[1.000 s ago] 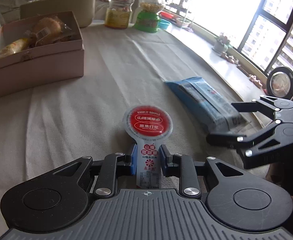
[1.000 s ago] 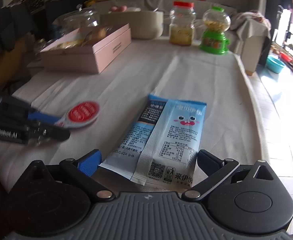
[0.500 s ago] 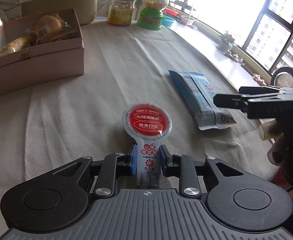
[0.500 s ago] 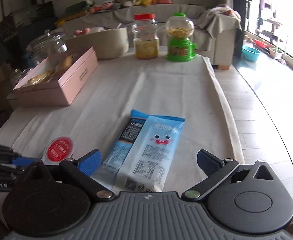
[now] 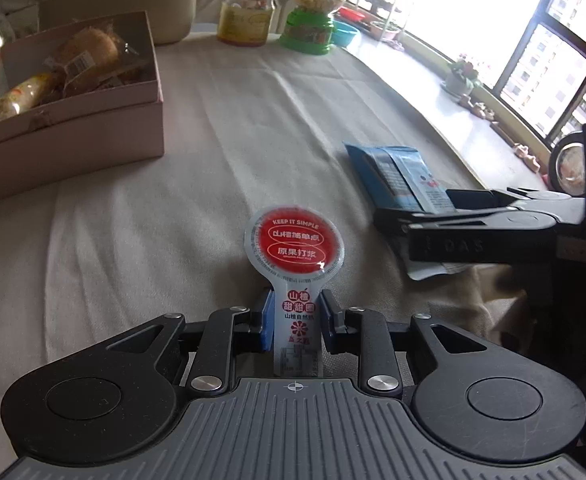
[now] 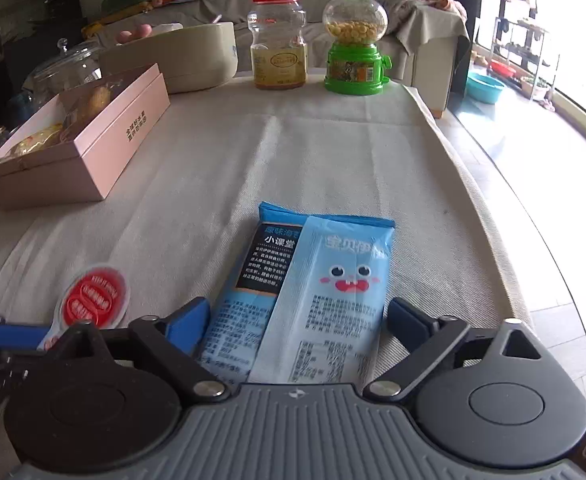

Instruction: Organize snacks

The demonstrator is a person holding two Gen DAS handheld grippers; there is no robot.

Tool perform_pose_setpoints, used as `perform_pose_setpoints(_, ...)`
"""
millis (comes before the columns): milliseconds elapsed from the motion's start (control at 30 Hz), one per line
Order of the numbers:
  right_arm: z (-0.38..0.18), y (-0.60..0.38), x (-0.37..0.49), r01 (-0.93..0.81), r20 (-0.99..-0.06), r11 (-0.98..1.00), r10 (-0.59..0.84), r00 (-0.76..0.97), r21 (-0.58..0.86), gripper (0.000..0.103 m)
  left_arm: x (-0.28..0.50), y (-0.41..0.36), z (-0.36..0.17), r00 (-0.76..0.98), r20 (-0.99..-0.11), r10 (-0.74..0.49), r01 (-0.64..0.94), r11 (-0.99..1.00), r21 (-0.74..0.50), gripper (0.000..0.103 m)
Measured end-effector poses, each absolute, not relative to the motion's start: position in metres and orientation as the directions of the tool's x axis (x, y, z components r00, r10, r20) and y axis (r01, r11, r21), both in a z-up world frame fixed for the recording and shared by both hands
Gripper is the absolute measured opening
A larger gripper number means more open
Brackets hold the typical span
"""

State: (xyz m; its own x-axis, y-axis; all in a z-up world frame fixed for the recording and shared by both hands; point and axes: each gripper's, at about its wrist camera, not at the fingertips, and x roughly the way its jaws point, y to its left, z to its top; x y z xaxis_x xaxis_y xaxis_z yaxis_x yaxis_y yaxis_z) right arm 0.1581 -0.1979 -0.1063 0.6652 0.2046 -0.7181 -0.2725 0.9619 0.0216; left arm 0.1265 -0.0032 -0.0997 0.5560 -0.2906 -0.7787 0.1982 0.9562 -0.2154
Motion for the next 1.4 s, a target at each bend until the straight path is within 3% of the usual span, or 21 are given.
perform_pose_setpoints(367,-0.075,-0.199,0.118,-0.417,-0.711,0.907,0.332,0.619,0.061,0.083,0.098,0.006,-0.102,0.609,-0.721,-0.33,0.224,0.944,-0.244,0.027)
perform_pose_setpoints(467,-0.043,-0.193,0.103,-0.481,-0.656,0.875,0.389,0.647,0.044,0.083,0.075,0.017,-0.092,0.646,-0.678,-0.35,0.232,0.937,-0.262,0.024)
perform_pose_setpoints(567,0.004,-0.184,0.098,-0.526,-0.559,0.851,0.444,0.701,0.017,0.083,0.061,0.044,-0.063,0.73,-0.601,-0.325,0.199,0.943,-0.268,0.013)
perform_pose_setpoints(733,0.078,-0.156,0.116,-0.57,-0.414,0.822,0.52,0.747,0.004,0.083,0.057,0.093,-0.008,0.868,-0.456,-0.199,0.111,0.971,-0.213,0.012)
perform_pose_setpoints(833,0.098,-0.139,0.127,-0.56,-0.383,0.829,0.512,0.769,-0.016,0.083,0.058,0.113,0.005,0.885,-0.433,-0.171,0.081,0.972,-0.219,0.012)
perform_pose_setpoints(933,0.09,-0.129,0.133,-0.567,-0.404,0.823,0.508,0.761,-0.033,0.083,0.055,0.118,0.004,0.879,-0.45,-0.155,0.075,0.979,-0.191,0.012)
perform_pose_setpoints(1167,0.028,-0.113,0.146,-0.582,-0.565,0.813,0.478,0.673,-0.005,0.083,0.048,0.131,-0.028,0.833,-0.526,-0.173,0.057,0.972,-0.23,0.01)
perform_pose_setpoints(1400,-0.005,-0.116,0.145,-0.576,-0.609,0.817,0.465,0.643,0.016,0.083,0.043,0.168,-0.011,0.866,-0.492,-0.089,-0.054,0.962,-0.269,0.011)
